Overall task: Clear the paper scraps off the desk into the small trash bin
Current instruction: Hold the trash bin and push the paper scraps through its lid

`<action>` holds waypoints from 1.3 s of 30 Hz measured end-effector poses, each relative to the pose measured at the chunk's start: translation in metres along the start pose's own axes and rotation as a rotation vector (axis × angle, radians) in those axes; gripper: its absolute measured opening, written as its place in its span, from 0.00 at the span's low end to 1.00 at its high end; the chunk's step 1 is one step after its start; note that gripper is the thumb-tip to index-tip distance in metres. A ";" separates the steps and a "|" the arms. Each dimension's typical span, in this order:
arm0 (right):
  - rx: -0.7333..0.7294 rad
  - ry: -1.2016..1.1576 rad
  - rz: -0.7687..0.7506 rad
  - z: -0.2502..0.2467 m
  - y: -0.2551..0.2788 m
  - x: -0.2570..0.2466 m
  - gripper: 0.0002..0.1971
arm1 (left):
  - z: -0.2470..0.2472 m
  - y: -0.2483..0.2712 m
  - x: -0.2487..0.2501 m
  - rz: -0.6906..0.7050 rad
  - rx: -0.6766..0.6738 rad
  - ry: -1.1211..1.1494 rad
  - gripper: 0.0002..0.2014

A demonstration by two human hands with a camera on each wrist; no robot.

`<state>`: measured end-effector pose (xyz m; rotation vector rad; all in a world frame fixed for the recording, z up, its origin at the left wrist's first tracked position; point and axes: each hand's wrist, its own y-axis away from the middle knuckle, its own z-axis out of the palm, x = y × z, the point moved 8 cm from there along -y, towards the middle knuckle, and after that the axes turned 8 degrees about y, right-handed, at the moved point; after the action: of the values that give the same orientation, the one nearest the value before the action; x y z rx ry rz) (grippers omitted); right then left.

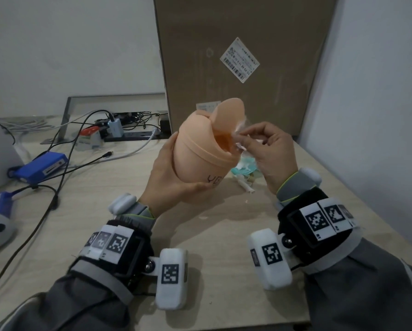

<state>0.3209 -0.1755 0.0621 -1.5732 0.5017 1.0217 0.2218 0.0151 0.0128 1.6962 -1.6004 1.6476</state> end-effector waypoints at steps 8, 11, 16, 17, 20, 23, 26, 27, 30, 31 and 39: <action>-0.117 0.341 -0.118 0.019 0.004 0.000 0.08 | 0.010 0.002 0.008 0.026 -0.063 0.003 0.60; -0.215 0.415 -0.184 0.025 0.004 -0.004 0.08 | 0.010 0.003 0.009 0.030 -0.070 0.005 0.60; -0.327 0.493 -0.047 0.031 0.012 0.006 0.23 | 0.013 0.003 0.012 0.048 -0.075 -0.004 0.61; -0.347 0.459 -0.003 0.032 0.013 0.010 0.25 | 0.013 0.003 0.012 0.051 -0.075 -0.006 0.61; -0.353 0.390 -0.020 0.036 0.014 0.011 0.24 | 0.013 0.004 0.011 0.053 -0.073 -0.013 0.61; -0.282 0.495 -0.219 0.035 0.011 -0.001 0.27 | 0.015 0.004 0.008 0.038 -0.073 -0.003 0.62; -0.166 0.625 -0.407 0.031 0.010 -0.016 0.19 | 0.015 0.004 0.004 0.014 -0.060 0.037 0.62; -0.129 0.654 -0.440 0.028 0.009 -0.018 0.18 | 0.014 0.004 0.003 0.006 -0.054 0.053 0.62; -0.028 0.663 -0.486 0.022 0.009 -0.024 0.17 | 0.014 0.004 0.001 -0.014 -0.048 0.104 0.62; 0.019 0.679 -0.501 0.019 0.009 -0.026 0.16 | 0.014 0.004 0.001 -0.017 -0.045 0.116 0.62; -0.019 0.687 -0.484 0.022 0.012 -0.024 0.21 | 0.013 0.003 -0.002 -0.026 -0.007 0.170 0.60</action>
<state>0.2913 -0.1634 0.0752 -1.9269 0.5270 0.1021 0.2269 0.0045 0.0055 1.5222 -1.4961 1.7205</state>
